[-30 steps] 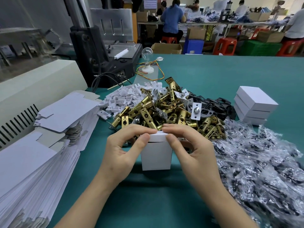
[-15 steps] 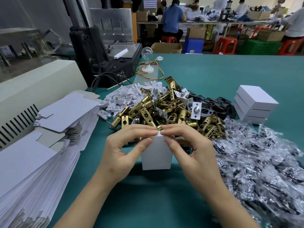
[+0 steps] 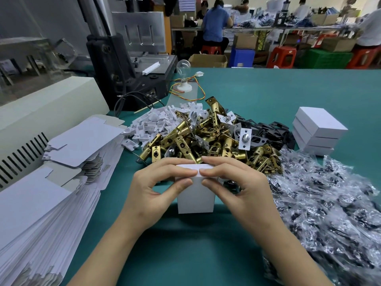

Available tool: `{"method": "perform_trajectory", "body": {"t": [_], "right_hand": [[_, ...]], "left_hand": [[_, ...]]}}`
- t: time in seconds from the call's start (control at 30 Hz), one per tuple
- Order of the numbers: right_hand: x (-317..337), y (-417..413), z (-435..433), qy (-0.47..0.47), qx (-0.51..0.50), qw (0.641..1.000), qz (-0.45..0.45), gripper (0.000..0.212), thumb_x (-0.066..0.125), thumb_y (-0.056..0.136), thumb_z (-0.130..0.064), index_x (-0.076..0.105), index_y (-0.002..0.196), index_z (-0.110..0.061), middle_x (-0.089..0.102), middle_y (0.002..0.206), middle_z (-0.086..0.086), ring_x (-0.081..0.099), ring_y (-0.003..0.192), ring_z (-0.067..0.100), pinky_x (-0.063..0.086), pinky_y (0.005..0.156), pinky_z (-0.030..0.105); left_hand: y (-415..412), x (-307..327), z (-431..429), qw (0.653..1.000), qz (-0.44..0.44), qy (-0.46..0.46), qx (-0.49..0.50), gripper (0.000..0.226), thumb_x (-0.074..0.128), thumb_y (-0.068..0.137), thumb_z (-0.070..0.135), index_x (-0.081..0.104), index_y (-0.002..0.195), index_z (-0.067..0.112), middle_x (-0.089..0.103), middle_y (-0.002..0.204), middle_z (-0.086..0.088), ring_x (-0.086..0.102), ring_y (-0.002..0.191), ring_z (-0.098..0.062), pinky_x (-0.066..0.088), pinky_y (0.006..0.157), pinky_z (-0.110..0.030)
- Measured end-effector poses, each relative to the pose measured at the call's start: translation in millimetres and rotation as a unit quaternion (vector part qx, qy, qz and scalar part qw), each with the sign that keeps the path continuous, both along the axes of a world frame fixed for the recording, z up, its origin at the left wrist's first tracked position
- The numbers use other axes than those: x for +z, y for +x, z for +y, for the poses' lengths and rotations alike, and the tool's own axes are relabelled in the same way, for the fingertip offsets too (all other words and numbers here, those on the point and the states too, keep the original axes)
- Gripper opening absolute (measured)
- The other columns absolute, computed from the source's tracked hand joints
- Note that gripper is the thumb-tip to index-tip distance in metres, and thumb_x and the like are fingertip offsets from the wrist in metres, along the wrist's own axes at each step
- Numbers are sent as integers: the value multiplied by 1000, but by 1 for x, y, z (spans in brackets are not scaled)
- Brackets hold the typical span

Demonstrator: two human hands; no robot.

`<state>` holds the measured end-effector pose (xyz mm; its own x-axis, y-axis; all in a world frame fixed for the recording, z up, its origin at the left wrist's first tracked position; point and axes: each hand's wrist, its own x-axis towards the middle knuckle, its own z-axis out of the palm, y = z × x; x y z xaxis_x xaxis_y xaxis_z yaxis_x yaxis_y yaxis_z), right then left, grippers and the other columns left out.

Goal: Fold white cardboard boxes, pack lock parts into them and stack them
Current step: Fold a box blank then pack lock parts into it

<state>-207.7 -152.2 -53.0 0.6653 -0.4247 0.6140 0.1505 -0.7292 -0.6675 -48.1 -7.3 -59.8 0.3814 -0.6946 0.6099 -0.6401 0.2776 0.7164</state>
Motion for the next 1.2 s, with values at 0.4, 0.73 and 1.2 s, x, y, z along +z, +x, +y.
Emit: {"method": "perform_trajectory", "body": {"t": [0.4,0.73,1.2], "right_hand": [[-4,1,4,123,-11,992,20,33,77,91,-18,68,122,-28,69,119,-20,67,113,7,58,88,22],[-6,7,46,-118,-125,971,168,89,60,76,-80,37,145,-29,46,144,-5,50,127,16,49,99,31],[67,-11,-24,-7,-220,974,57,69,72,78,-55,53,140,-33,56,122,-13,57,108,8,53,84,25]], "left_hand": [[0,-1,3,984,122,133,-9,62,79,89,29,55,137,61,78,108,19,75,101,-5,55,83,-13],[-3,-6,-8,928,365,51,52,40,80,81,32,67,119,26,81,92,-12,80,79,-28,61,56,-32],[-2,-7,-13,935,355,7,9,32,53,104,44,65,124,23,80,112,-7,78,102,-28,65,68,-31]]}}
